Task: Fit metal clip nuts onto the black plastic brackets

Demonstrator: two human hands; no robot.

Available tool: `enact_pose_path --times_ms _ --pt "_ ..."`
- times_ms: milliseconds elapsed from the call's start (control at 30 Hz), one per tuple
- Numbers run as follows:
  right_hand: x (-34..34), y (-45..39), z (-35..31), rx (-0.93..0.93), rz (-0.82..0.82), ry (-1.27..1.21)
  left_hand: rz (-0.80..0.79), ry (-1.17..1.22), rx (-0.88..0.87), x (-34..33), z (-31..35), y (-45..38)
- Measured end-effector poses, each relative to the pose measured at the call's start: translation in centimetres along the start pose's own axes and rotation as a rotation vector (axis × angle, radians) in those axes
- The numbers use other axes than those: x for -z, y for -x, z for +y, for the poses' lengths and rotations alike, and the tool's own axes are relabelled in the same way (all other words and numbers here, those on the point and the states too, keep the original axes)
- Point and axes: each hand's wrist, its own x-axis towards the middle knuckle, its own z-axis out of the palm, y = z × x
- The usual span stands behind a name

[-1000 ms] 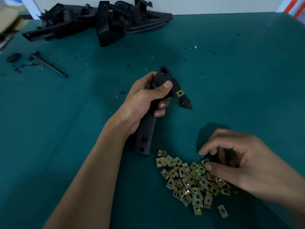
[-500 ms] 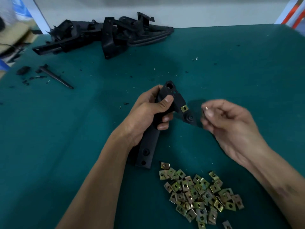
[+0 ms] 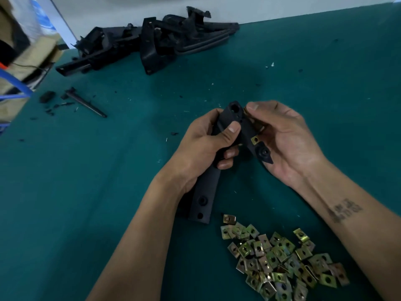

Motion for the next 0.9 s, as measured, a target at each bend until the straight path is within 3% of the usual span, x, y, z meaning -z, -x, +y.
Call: enact_pose_path --times_ms 300,900 --pt "-0.8 0.6 0.3 0.064 0.078 -0.033 -0.01 0.021 -0.004 -0.1 0.1 0.2" --pt "-1.1 0.9 -0.4 0.178 0.078 0.06 -0.051 0.02 -0.001 -0.3 0.5 0.6"
